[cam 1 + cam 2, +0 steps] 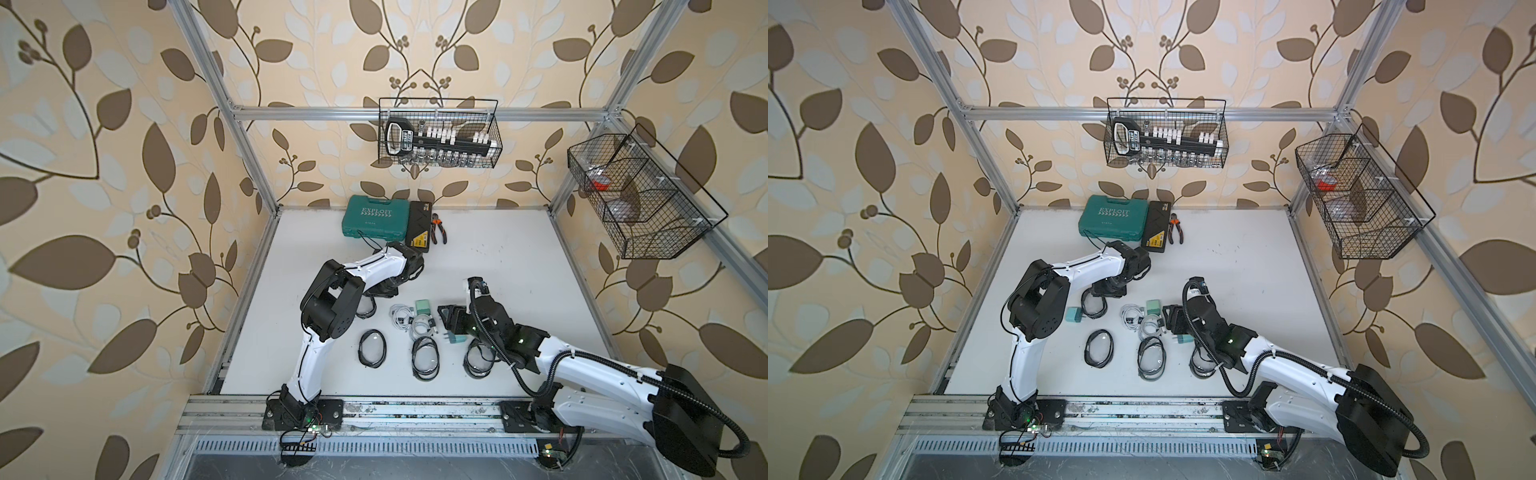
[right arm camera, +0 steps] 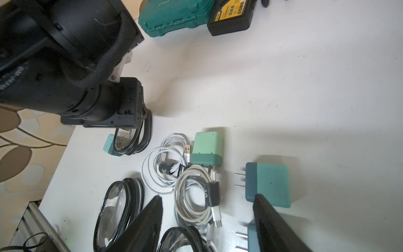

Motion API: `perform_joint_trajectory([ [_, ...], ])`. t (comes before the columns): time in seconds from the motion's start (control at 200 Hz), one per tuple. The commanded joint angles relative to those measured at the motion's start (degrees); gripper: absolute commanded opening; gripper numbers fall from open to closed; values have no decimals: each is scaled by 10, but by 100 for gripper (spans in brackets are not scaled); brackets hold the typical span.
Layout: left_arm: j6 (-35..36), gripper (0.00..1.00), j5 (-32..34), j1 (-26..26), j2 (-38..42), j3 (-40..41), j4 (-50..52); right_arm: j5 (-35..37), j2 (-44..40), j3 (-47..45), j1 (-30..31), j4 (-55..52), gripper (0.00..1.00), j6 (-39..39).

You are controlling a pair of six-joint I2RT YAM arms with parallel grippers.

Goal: Pack away charging kits
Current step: Open the storage bag at the center of the board.

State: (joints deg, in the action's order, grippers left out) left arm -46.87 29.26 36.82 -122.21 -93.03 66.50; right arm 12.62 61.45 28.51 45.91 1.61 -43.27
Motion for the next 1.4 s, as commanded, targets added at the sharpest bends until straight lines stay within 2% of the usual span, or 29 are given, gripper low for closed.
perform_joint_trajectory([
  [0.0,-7,45,24,3,-6,-7,26,15,-14,-6,4,3,65,-6],
  [0.19,-14,44,28,4,-7,5,26,16,-14,-6,5,2,66,-8],
  [0.295,-17,40,25,3,-8,11,24,16,-8,-3,7,3,66,-8],
  [0.75,-17,0,14,4,14,36,13,17,10,2,14,9,66,-11],
  [1.055,-11,0,12,4,75,46,13,23,41,17,37,22,65,-14],
  [1.394,6,0,3,4,197,127,-21,50,167,112,102,-3,58,3],
])
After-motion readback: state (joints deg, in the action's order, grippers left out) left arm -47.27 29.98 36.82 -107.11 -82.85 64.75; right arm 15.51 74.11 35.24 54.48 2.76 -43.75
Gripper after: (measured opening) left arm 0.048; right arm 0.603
